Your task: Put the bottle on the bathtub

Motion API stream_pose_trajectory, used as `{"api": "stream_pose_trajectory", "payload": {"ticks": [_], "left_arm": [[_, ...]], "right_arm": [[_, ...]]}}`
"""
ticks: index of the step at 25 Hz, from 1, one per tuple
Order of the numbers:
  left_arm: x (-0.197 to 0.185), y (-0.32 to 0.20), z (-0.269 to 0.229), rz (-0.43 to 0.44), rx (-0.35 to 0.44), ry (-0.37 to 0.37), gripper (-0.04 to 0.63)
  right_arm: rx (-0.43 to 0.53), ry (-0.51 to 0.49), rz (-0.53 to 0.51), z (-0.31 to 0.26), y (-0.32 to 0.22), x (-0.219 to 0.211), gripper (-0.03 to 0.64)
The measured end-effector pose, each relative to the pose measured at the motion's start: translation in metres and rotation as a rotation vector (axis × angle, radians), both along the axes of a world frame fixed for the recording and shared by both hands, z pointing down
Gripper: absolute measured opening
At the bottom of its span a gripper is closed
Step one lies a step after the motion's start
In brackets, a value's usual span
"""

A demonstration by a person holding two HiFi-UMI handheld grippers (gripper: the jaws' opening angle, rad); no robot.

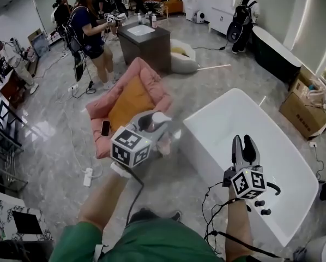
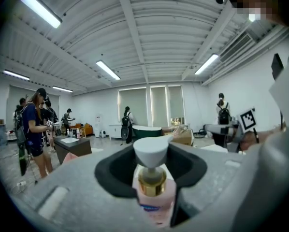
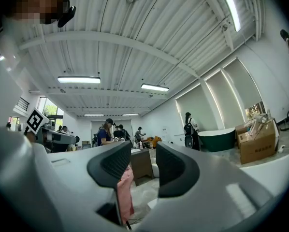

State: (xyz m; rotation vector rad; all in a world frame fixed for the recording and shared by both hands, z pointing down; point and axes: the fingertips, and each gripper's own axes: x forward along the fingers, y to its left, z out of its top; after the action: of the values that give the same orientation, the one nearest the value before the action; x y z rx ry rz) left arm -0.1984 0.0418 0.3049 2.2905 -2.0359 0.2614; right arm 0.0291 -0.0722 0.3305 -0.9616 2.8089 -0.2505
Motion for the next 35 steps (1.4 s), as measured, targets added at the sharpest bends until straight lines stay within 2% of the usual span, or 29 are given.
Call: {"api": "stream_pose_trajectory", "payload": {"ticks": [10,16,20,26,35], "left_arm": [[0.02,-0.056,0.0,0.089,0.017,-0.012,0.166],[0.029,-0.114,0.012,0.202,0.019,0.021,0.166],[0.016,-0.152,0.026,0.284,0.01,0.014,0.166],[-0.003,-0.222,0.049,0.409,-0.013,-0.048,0.167],[-0.036,-0.31,0.084,0.539,-0.042,-0.05,0.166]], "right_arm": [[0.0,-0.014,0.066,0.002,-0.032,0.025,0.149],[-0.007,0.011,0.185,0.009,-0.064,0.047,0.149],[-0.007,0.031,0.276,0.011,-0.083,0.044,0.149],[-0.021,0.042,0.412,0.009,-0.13,0.036,0.149],[-0.047,0.079,0.548,0.022,-0.174,0.002,0.149]]}}
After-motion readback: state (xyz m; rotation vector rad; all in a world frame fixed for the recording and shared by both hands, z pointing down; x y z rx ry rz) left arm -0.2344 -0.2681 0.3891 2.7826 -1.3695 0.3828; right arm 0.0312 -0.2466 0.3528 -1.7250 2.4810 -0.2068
